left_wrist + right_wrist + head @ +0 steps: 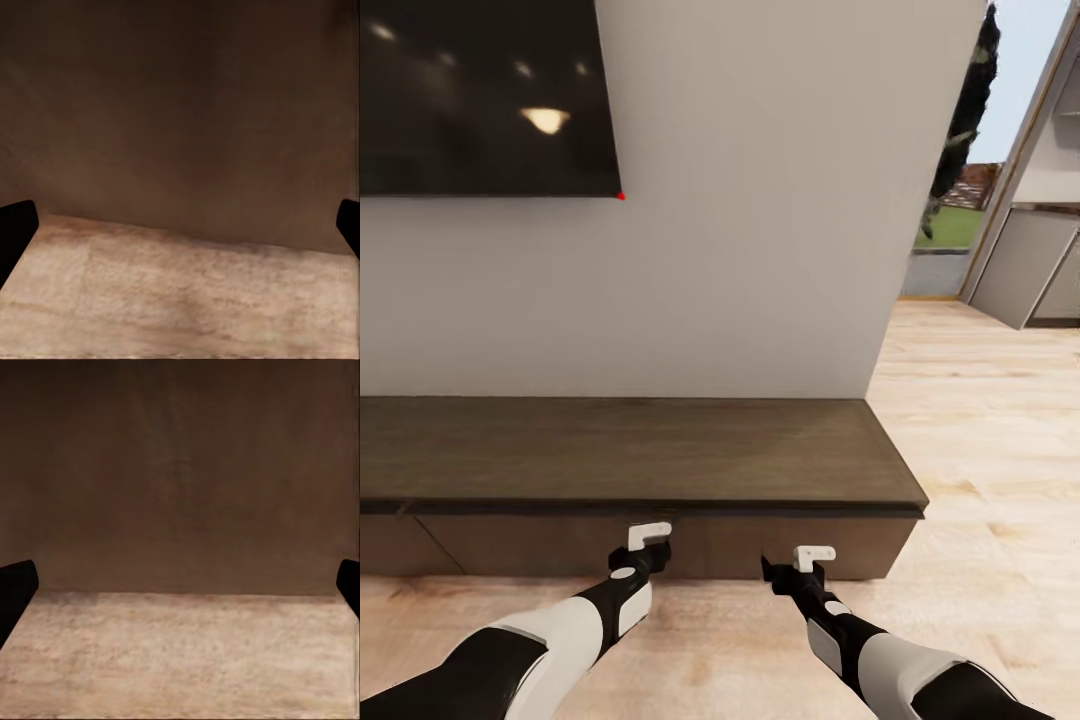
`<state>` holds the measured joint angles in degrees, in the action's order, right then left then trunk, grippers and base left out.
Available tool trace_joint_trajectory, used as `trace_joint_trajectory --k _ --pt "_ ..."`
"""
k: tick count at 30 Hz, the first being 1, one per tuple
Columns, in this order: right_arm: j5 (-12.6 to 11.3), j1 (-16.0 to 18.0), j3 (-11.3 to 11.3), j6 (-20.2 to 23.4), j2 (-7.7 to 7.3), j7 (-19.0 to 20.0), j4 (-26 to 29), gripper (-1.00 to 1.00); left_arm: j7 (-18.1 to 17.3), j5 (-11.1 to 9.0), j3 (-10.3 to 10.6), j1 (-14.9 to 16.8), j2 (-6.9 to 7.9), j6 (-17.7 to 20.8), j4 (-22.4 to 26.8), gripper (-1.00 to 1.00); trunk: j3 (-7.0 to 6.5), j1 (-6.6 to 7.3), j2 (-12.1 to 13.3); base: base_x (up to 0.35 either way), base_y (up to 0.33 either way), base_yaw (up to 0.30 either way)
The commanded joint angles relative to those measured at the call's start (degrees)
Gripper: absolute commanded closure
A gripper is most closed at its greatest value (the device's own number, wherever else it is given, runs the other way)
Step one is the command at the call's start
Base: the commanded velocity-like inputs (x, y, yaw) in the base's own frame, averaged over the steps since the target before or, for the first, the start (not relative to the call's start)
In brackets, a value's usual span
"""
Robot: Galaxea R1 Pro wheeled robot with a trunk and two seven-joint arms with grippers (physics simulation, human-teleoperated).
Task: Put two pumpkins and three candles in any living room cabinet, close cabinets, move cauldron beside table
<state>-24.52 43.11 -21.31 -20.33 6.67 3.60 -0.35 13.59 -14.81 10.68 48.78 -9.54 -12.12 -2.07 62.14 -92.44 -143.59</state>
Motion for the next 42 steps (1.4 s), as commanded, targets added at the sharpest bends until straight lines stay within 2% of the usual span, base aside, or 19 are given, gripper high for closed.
trace_joint_trajectory --k 1,14,25,42 --pt "-0.6 0.0 -0.2 -0.2 0.01 0.4 -0.1 -1.0 0.1 -0.5 0.5 0.1 -0.04 -0.4 -0.2 -1.0 0.05 0.04 0.0 -0.299 -0.054 0.0" --pt "-0.6 0.0 -0.2 -0.4 0.01 0.4 -0.1 -1.0 0.1 -0.5 0.5 0.1 -0.04 -0.4 -0.2 -1.0 0.05 0.04 0.0 -0.267 -0.112 0.0" --pt "-0.6 0.0 -0.2 -0.4 0.01 0.4 -0.1 -1.0 0.0 -0.5 0.5 0.1 -0.09 -0.4 -0.2 -1.0 -0.03 0.04 0.0 -0.022 -0.02 0.0" --pt "-0.7 0.0 -0.2 -0.4 -0.04 0.5 -0.1 -1.0 -0.1 -0.7 0.4 0.1 -0.33 -0.7 -0.2 -1.0 -1.44 0.04 0.0 0.0 0.0 0.0"
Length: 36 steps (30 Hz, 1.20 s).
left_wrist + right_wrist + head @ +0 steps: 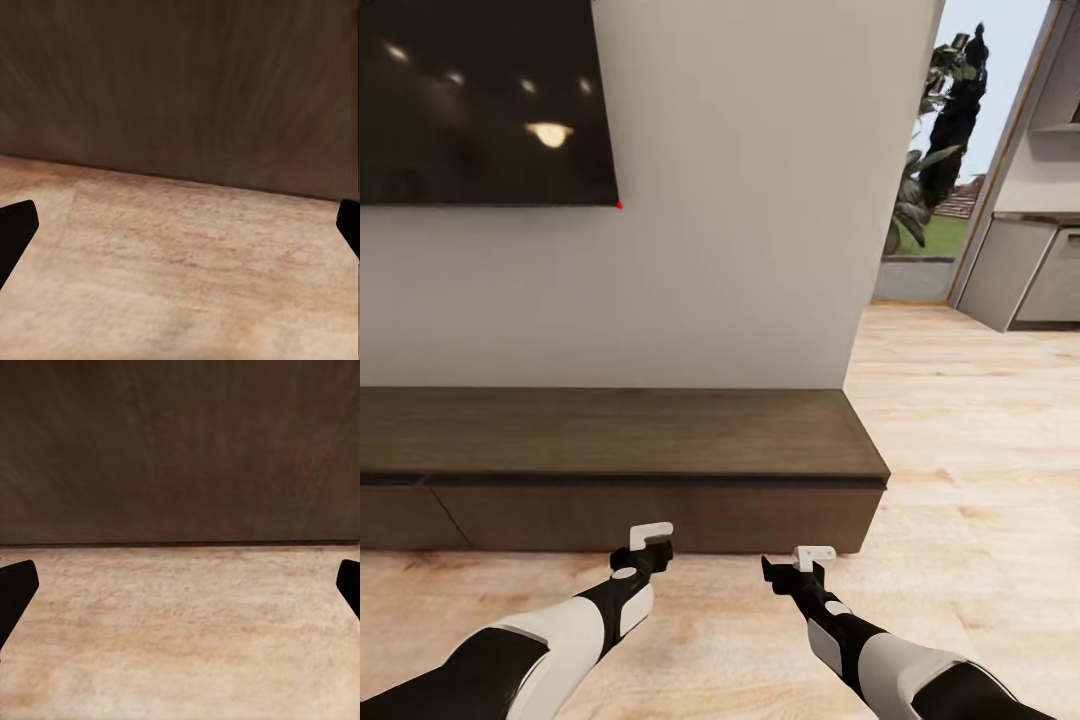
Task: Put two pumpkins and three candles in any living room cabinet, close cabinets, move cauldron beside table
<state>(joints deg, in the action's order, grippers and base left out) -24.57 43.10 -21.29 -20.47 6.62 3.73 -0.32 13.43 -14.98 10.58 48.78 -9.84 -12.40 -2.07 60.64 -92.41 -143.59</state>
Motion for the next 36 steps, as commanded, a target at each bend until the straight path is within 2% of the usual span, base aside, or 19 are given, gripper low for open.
trace_joint_trajectory --k 1,11,14,20,30,36 --pt "-0.6 0.1 -0.2 -0.2 0.03 0.4 -0.1 -1.0 0.1 -0.6 0.5 0.1 -0.06 -0.4 -0.2 -1.0 0.0 0.01 0.0 0.0 0.0 0.0" --pt "-0.8 0.1 -0.2 -0.2 -0.05 0.3 -0.1 -1.0 0.1 -1.2 0.1 -0.7 -0.02 -0.6 -0.1 -1.0 -0.11 0.01 0.0 0.0 0.0 0.0" --pt "-0.7 -0.2 -0.2 0.0 -0.03 0.4 -0.1 -1.0 0.1 -2.3 0.0 -0.9 0.0 -0.6 -0.1 -1.0 -0.11 0.01 0.0 0.0 0.0 0.0" --pt "-0.8 -1.3 -0.2 0.2 -0.05 0.4 -0.2 -1.0 0.1 -3.1 0.0 -0.9 0.01 -0.5 -0.1 -1.0 -0.11 0.01 0.0 0.0 0.0 0.0" --pt "-0.8 -3.1 -0.1 0.3 -0.22 0.4 -0.1 -1.0 0.1 -8.7 -0.1 -0.9 0.01 -0.3 -0.2 -1.0 -0.11 0.01 0.0 0.0 0.0 0.0" --pt "-0.7 -3.3 -0.2 0.4 -0.29 0.3 -0.1 -1.0 0.0 -9.5 -0.2 -1.1 0.0 -0.3 -0.2 -1.0 -0.11 0.01 0.0 0.0 0.0 0.136"
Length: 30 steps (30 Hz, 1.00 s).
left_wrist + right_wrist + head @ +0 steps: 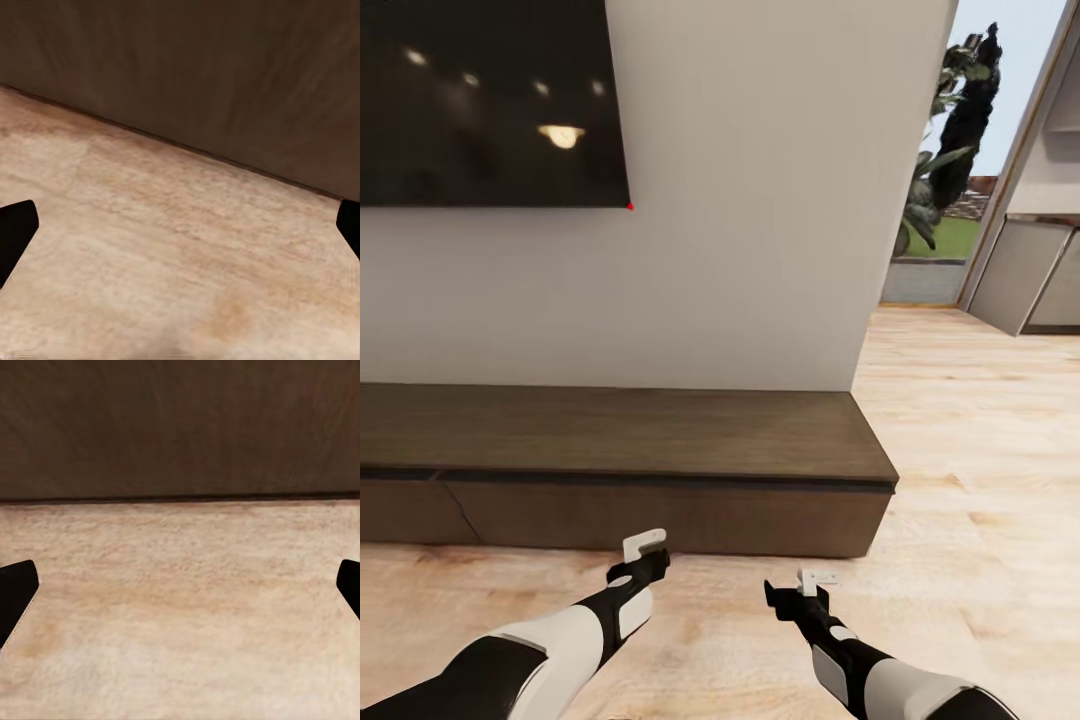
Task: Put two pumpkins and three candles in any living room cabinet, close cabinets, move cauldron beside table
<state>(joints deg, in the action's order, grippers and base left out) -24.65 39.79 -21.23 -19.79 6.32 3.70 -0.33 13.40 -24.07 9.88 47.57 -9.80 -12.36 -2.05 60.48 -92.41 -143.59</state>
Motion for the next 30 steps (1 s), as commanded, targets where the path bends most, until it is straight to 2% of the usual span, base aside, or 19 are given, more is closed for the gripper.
trace_joint_trajectory --k 1,7,30 --pt "-0.6 0.0 -0.2 -0.3 0.0 0.4 -0.1 -1.0 0.1 -0.5 0.5 0.1 -0.05 -0.3 -0.2 -1.0 0.05 0.01 0.0 0.0 0.0 0.254" --pt "-0.6 0.0 -0.2 -0.2 0.0 0.3 -0.1 -1.0 -0.1 -2.2 0.4 -0.3 -0.05 -0.3 -0.2 -1.0 0.05 0.01 0.0 0.0 0.0 0.277" --pt "-0.5 0.0 -0.3 -0.2 0.09 0.3 -0.2 -1.0 -0.8 -2.5 0.5 -0.7 -0.13 -0.2 -0.2 -1.0 -0.04 0.01 0.0 0.0 0.0 0.286"
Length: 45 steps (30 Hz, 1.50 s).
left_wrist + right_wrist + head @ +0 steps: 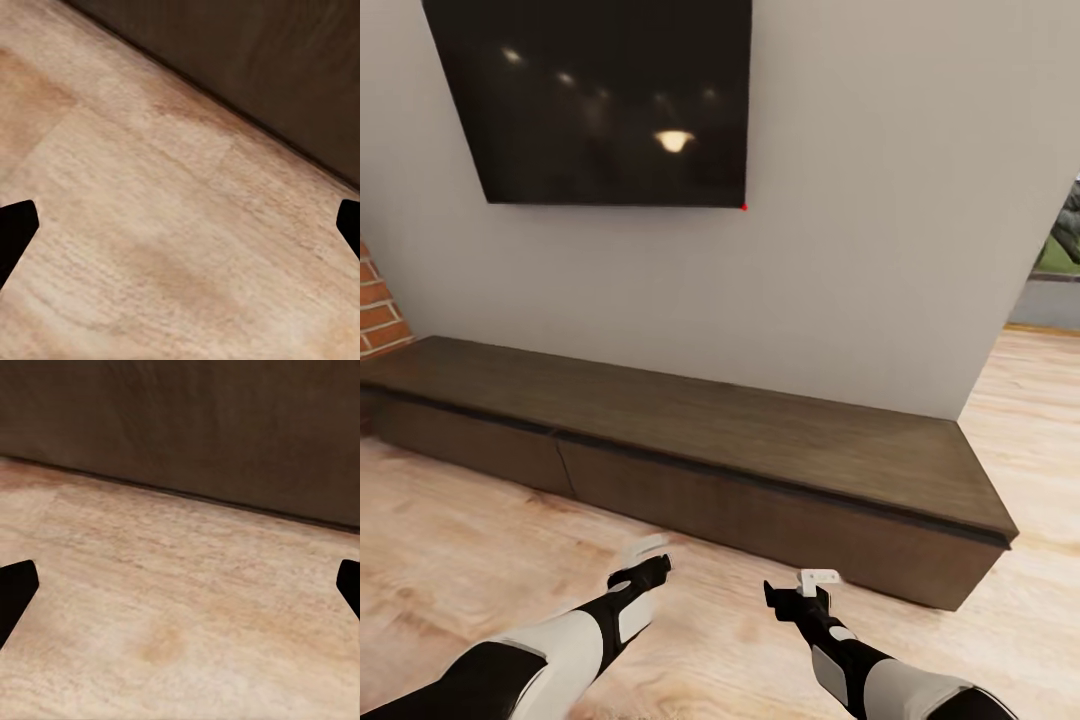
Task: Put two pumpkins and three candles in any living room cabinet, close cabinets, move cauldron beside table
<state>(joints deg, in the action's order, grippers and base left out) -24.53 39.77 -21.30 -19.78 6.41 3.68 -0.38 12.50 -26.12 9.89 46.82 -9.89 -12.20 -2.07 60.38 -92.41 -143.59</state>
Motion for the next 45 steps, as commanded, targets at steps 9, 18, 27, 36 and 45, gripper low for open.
trace_joint_trajectory --k 9,18,27,36,45 --pt "-0.6 0.0 -0.2 -0.3 0.0 0.4 -0.1 -1.0 0.1 -0.4 0.5 0.0 -0.05 -0.3 -0.2 -1.0 -0.11 0.01 0.0 0.0 0.0 0.271" --pt "-0.6 0.0 -0.2 -0.3 0.0 0.4 -0.1 -1.0 0.1 -0.4 0.5 0.1 -0.05 -0.3 -0.2 -1.0 -0.74 0.01 0.0 0.0 0.0 0.181" --pt "-0.6 0.0 -0.2 -0.3 0.0 0.4 -0.1 -1.0 0.1 -0.4 0.5 0.0 -0.05 -0.4 -0.2 -1.0 -1.43 0.01 0.0 0.0 0.0 0.161" --pt "-0.6 0.0 -0.2 -0.2 0.0 0.4 -0.1 -1.0 0.1 -0.4 0.5 0.1 -0.05 -0.3 -0.2 -1.0 -2.13 0.01 0.0 0.0 0.0 0.166" --pt "-0.6 0.0 -0.2 -0.2 0.0 0.4 -0.1 -1.0 0.1 -0.4 0.5 0.0 -0.01 -0.3 -0.1 -1.0 -2.79 0.01 0.0 0.0 0.0 0.17"
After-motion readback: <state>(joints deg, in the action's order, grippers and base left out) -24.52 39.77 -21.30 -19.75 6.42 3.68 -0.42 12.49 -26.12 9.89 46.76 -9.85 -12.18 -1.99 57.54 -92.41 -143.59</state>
